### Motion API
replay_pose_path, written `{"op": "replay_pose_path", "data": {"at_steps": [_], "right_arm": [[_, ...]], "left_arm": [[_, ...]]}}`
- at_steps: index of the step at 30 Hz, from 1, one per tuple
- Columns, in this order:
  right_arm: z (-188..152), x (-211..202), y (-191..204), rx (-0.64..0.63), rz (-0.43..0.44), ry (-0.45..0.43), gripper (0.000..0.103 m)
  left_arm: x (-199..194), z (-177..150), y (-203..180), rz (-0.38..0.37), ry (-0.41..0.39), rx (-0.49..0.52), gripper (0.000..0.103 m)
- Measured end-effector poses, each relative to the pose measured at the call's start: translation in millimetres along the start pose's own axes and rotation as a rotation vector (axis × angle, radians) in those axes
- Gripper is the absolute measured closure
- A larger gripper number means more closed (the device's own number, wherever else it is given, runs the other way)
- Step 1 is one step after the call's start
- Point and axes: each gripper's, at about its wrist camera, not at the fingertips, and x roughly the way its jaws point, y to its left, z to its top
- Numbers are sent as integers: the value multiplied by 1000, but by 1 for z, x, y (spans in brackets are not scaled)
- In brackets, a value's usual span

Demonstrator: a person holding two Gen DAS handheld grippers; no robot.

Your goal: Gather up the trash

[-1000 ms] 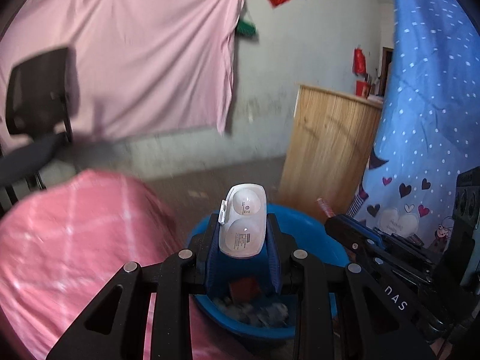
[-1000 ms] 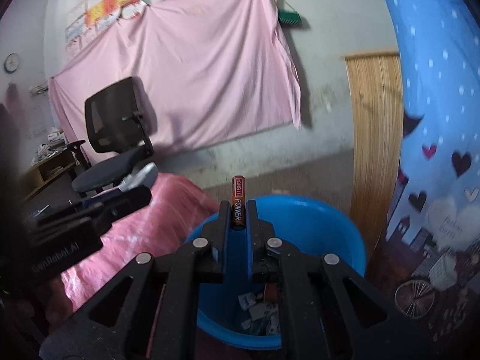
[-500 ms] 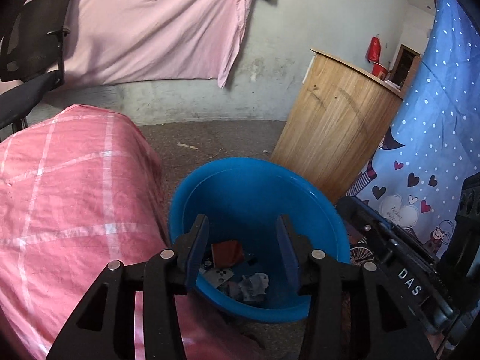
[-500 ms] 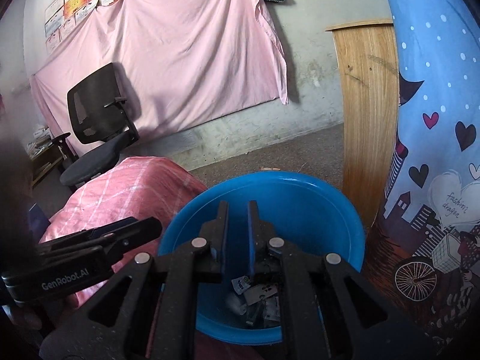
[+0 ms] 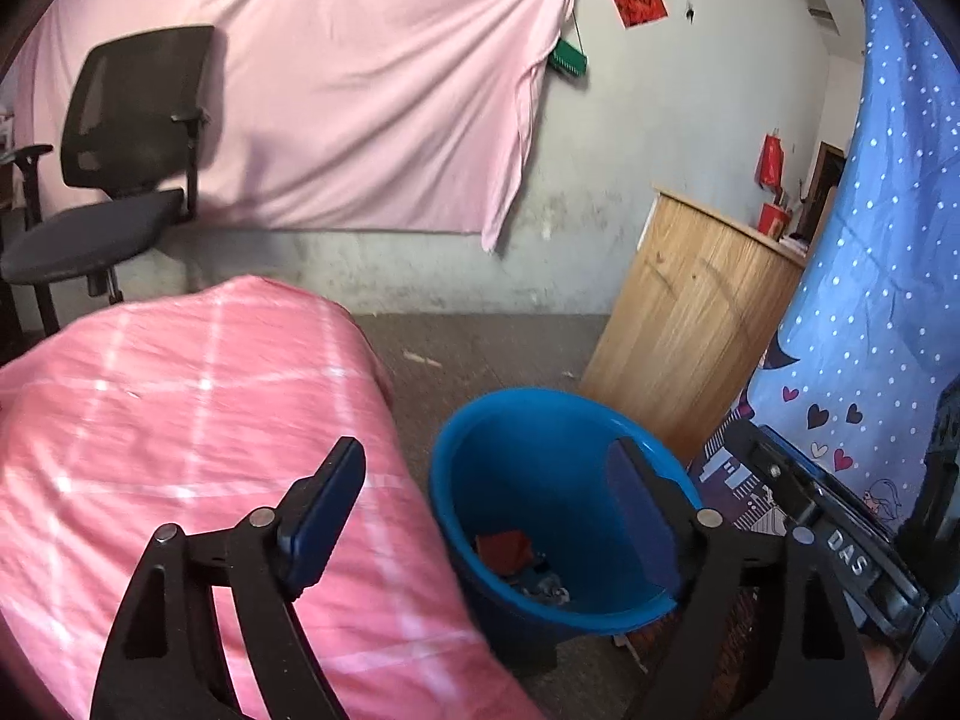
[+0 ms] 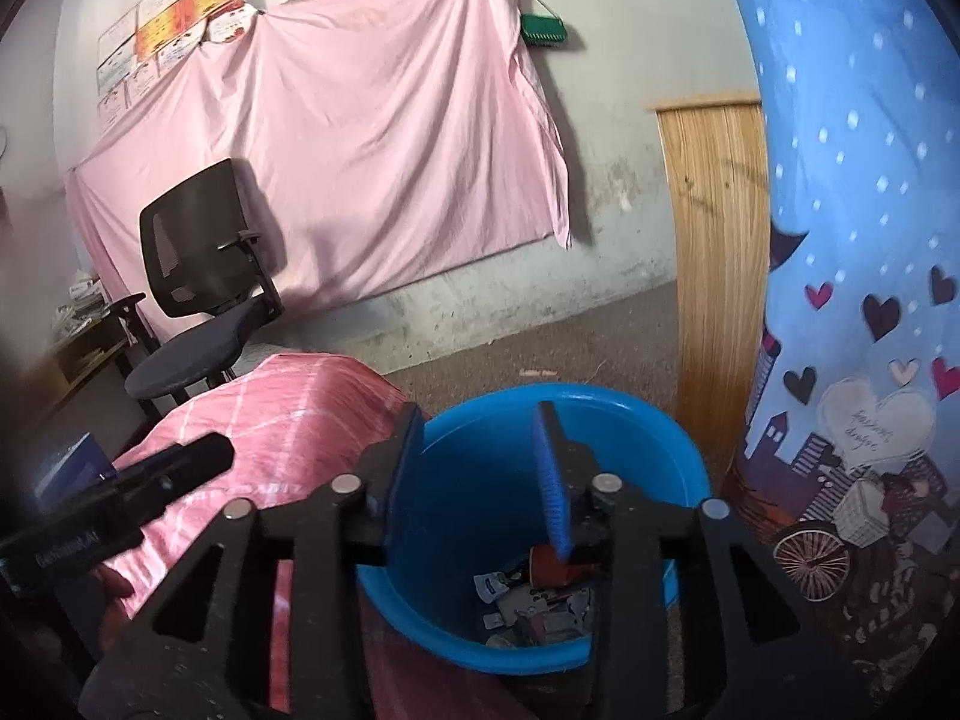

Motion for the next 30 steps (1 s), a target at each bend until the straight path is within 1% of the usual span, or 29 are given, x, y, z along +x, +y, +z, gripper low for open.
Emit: {"op": "replay_pose_path", "data": {"at_steps": [1, 2, 3, 4, 5, 7, 9, 13, 17, 21, 27, 30], "right_arm": [[-1, -5, 5, -12, -1, -5, 42], [-2, -9, 10, -21, 0, -10, 38], [-3, -15, 16, -32, 2, -20, 37], [-3, -20, 22, -43, 3, -30, 33], [-3, -25, 28, -55, 3, -38, 28], [-4, -36, 40, -74, 9, -54, 22], [-5, -48, 52, -83, 10, -70, 16], [-12, -72, 70, -78, 11, -95, 0], [-27, -97, 84, -71, 20, -110, 0], [-45, -125, 103, -86, 27, -130, 0], [-70, -172, 134, -95, 51, -195, 0], [-81, -189, 149, -111, 52, -210, 0]], "left_arm": [[-7, 0, 3, 6, -6, -1, 23], [-14, 0, 6, 11, -13, -5, 20], [-20, -1, 8, 17, -23, -9, 15], [-24, 0, 8, 22, -32, -12, 13], [-33, -1, 12, 31, -50, -18, 10], [-48, -4, 17, 41, -81, -26, 7], [-67, -6, 25, 59, -111, -31, 2], [-99, -13, 37, 87, -143, -20, 2], [-133, -26, 45, 108, -174, 4, 2], [-171, -48, 55, 123, -206, 10, 2], [-222, -81, 65, 143, -258, 25, 2], [-246, -95, 68, 160, -284, 33, 2]]}}
